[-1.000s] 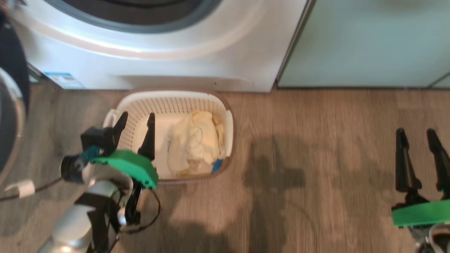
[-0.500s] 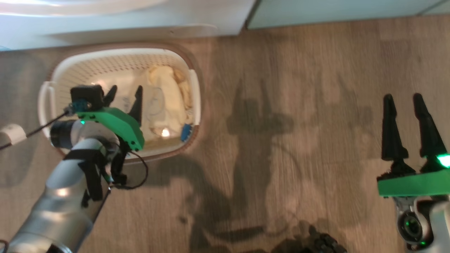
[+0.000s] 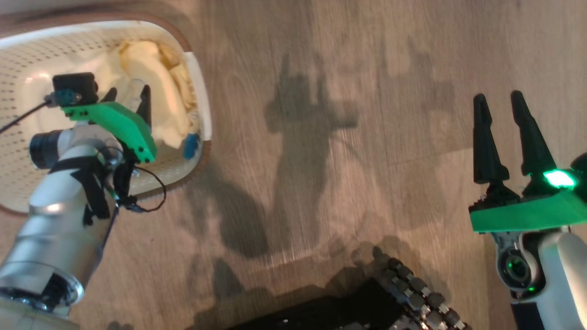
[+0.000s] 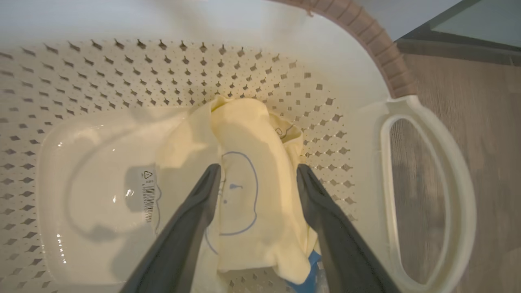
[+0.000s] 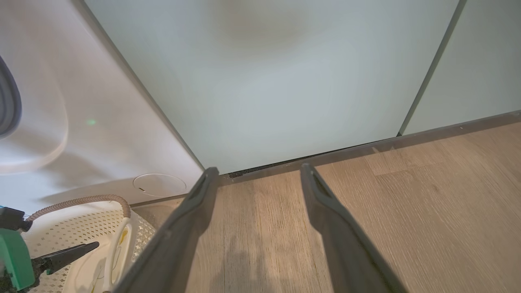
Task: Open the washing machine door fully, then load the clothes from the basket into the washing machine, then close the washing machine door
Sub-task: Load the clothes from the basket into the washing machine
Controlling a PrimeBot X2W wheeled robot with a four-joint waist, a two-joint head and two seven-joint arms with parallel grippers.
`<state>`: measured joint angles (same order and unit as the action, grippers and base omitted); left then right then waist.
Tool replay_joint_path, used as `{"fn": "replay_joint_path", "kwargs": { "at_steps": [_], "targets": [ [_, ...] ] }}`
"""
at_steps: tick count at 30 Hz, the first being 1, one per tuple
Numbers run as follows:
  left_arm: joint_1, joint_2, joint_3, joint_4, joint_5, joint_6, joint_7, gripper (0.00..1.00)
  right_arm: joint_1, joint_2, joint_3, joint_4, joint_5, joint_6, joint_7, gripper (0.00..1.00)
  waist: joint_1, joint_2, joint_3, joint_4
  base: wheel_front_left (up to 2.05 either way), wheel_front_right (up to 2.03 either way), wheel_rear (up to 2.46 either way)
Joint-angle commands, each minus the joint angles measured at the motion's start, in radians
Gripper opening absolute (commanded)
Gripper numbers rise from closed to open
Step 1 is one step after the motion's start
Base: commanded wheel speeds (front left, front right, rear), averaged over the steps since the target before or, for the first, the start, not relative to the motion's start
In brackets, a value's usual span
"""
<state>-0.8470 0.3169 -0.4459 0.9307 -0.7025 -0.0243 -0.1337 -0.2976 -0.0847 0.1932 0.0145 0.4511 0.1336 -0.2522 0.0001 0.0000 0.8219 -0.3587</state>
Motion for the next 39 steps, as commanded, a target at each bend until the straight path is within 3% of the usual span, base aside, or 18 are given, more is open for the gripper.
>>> {"fn": "replay_joint_path", "kwargs": {
  "at_steps": [1, 11, 24, 25, 28, 39],
  "targets": [
    [-0.008, 0.035, 0.03, 0.002, -0.006, -0.004, 0.004, 1.0, 0.009, -0.005, 0.016, -0.026, 0.007, -0.003, -0.009, 1.0, -0.0001, 0.0, 0.033, -0.031, 0.0, 0.0, 0.0],
    [-0.099, 0.06, 0.022, 0.128, -0.017, -0.048, 0.056, 1.0, -0.027, 0.009, 0.057, -0.033, 0.038, -0.003, -0.009, 1.0, -0.0001, 0.0, 0.12, -0.096, 0.0, 0.0, 0.0],
    [-0.177, 0.043, 0.0, 0.272, -0.02, -0.043, 0.142, 1.0, -0.013, 0.014, 0.056, -0.05, 0.041, -0.003, -0.009, 1.0, -0.0001, 0.0, 0.165, -0.104, 0.0, 0.0, 0.0],
    [-0.18, 0.04, 0.0, 0.278, -0.022, -0.046, 0.144, 0.93, -0.012, 0.013, 0.055, -0.051, 0.04, -0.003, -0.009, 1.0, -0.0001, 0.0, 0.165, -0.103, 0.0, 0.0, 0.0],
    [-0.189, 0.032, -0.008, 0.295, -0.018, -0.043, 0.148, 0.02, -0.012, 0.011, 0.052, -0.055, 0.038, -0.003, -0.009, 1.0, -0.0001, 0.0, 0.167, -0.099, 0.0, 0.0, 0.0],
    [-0.192, 0.038, -0.005, 0.322, -0.029, -0.044, 0.086, 0.0, -0.035, 0.009, 0.049, -0.052, 0.034, -0.003, -0.009, 1.0, -0.0001, 0.0, 0.159, -0.093, 0.0, 0.0, 0.0]
  ]
}}
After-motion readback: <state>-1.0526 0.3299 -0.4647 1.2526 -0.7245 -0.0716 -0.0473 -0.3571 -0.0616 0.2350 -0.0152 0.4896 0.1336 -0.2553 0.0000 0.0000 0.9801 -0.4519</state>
